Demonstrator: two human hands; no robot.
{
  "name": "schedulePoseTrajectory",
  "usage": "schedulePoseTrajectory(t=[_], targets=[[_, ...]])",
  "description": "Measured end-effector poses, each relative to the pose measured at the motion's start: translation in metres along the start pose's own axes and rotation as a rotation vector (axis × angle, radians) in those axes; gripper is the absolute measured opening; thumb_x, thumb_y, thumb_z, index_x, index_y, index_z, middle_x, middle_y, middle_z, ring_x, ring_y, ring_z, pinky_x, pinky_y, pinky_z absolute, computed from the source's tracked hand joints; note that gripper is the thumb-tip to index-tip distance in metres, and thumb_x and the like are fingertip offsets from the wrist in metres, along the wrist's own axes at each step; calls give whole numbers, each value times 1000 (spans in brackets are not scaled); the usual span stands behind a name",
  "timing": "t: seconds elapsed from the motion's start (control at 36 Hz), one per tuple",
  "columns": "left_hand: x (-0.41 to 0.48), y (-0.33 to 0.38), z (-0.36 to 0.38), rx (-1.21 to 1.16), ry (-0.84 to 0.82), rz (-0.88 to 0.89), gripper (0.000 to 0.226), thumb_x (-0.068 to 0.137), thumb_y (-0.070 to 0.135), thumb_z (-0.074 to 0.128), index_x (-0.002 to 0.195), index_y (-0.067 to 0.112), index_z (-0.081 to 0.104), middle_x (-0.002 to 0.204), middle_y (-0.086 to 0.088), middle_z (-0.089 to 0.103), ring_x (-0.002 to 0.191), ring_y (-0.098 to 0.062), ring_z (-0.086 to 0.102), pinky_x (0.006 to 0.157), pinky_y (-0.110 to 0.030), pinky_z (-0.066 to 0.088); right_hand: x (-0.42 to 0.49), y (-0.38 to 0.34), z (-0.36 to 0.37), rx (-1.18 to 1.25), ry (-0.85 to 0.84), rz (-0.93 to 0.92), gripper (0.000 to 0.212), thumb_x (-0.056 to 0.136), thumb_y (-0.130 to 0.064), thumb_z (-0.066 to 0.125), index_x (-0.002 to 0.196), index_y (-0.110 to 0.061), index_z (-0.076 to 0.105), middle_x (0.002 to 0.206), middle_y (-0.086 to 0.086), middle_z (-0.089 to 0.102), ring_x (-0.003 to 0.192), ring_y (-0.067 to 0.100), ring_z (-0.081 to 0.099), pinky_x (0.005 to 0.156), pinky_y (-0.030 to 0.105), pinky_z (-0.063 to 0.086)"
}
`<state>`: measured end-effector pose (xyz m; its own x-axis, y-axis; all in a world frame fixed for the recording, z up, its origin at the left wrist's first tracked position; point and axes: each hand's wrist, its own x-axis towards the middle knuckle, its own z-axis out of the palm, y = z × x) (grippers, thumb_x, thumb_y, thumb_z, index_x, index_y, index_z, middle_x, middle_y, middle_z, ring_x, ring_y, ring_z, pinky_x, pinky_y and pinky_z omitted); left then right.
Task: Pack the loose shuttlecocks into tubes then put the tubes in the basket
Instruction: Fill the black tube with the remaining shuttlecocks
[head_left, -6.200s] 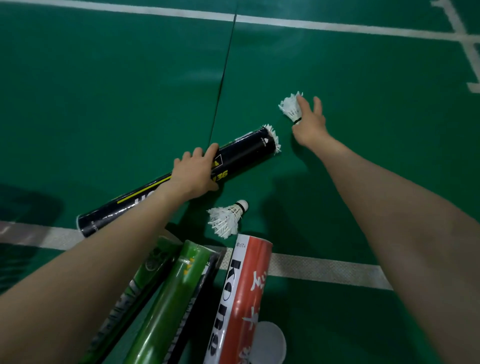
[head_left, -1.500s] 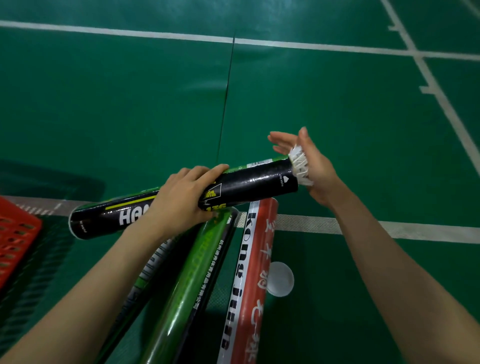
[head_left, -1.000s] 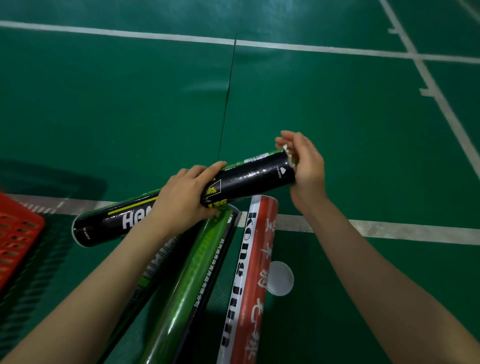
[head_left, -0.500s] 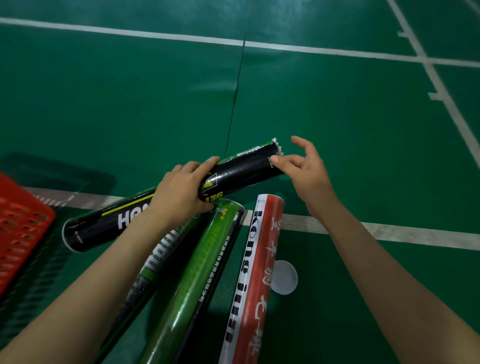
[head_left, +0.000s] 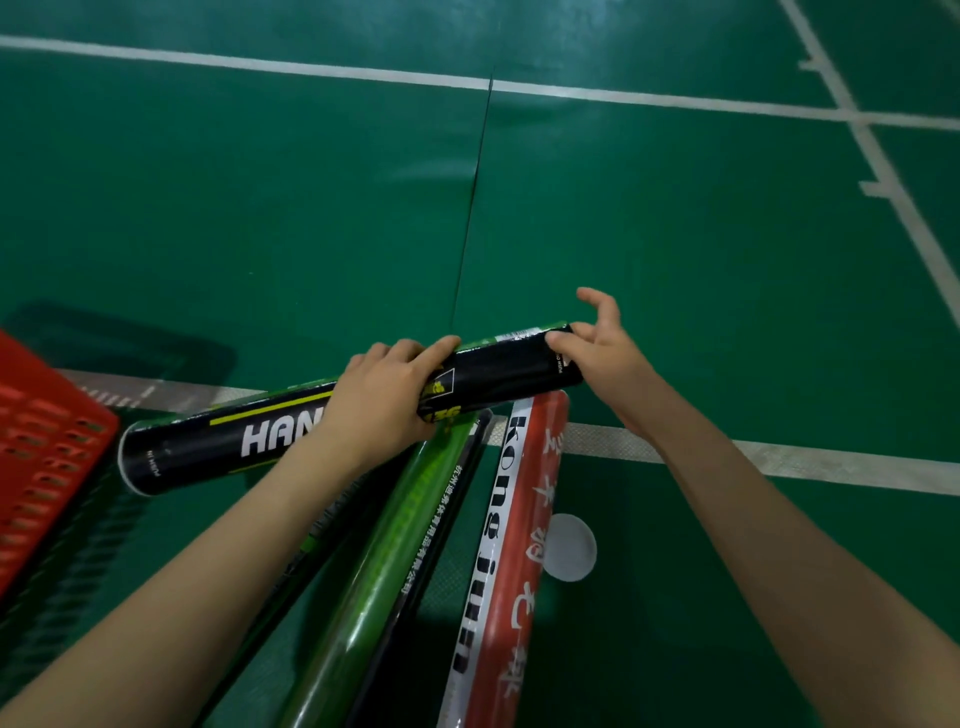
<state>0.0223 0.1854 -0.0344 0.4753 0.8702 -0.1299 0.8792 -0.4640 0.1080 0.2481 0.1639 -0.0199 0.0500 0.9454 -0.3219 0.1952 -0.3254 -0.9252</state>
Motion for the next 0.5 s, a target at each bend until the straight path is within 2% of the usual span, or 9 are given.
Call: schedulePoseTrajectory(t=[0.06,0.14,0.22,0.31,0.42,0.47,0.5], targets=[[-2,3,3,2,-29,-20,94,76,34,72,150,33,13,135,-3,47,114,-28,47,97,-39,39,1,9,2,10,78,28,58,95,-24,56,141,-14,24,101,3,64,91,10,61,86,28,50],[-6,6,9,23,-64,-36,97,76,35,73,150,32,11,135,-3,47,115,-28,47,97,-40,39,-4,23,3,-22,163,47,53,92,-29,60,136,-14,34,106,2,65,98,12,61,91,34,46],[-15,9,15,35,-77,-24,95,77,36,71,150,31,11,134,-5,47,116,-29,46,97,-40,39,-16,39,4,-38,191,52,44,91,-29,61,130,-16,43,103,2,66,101,17,62,93,38,48],[-25,15,21,46,-67,6,92,77,40,69,150,30,14,134,-5,48,117,-30,47,98,-41,40,-32,60,3,-34,221,34,33,94,-34,55,122,-20,45,105,-3,61,103,16,60,94,39,49],[-33,21,24,30,-58,-17,96,73,45,71,149,28,15,130,-7,51,114,-30,50,93,-41,43,-54,89,1,-29,439,-1,13,99,-25,46,107,-17,41,100,-2,50,98,24,56,89,45,51],[-36,22,23,32,-58,-36,97,73,47,70,149,27,15,128,-8,51,112,-31,50,91,-41,45,-62,106,-1,-110,385,71,7,98,-18,47,101,-15,41,96,1,47,92,26,53,84,46,51],[-37,23,22,40,-57,-40,97,72,47,70,149,26,15,128,-8,51,111,-31,50,90,-41,45,-66,114,-3,-212,272,122,10,95,-17,51,102,-14,43,98,2,48,94,24,52,82,42,50]])
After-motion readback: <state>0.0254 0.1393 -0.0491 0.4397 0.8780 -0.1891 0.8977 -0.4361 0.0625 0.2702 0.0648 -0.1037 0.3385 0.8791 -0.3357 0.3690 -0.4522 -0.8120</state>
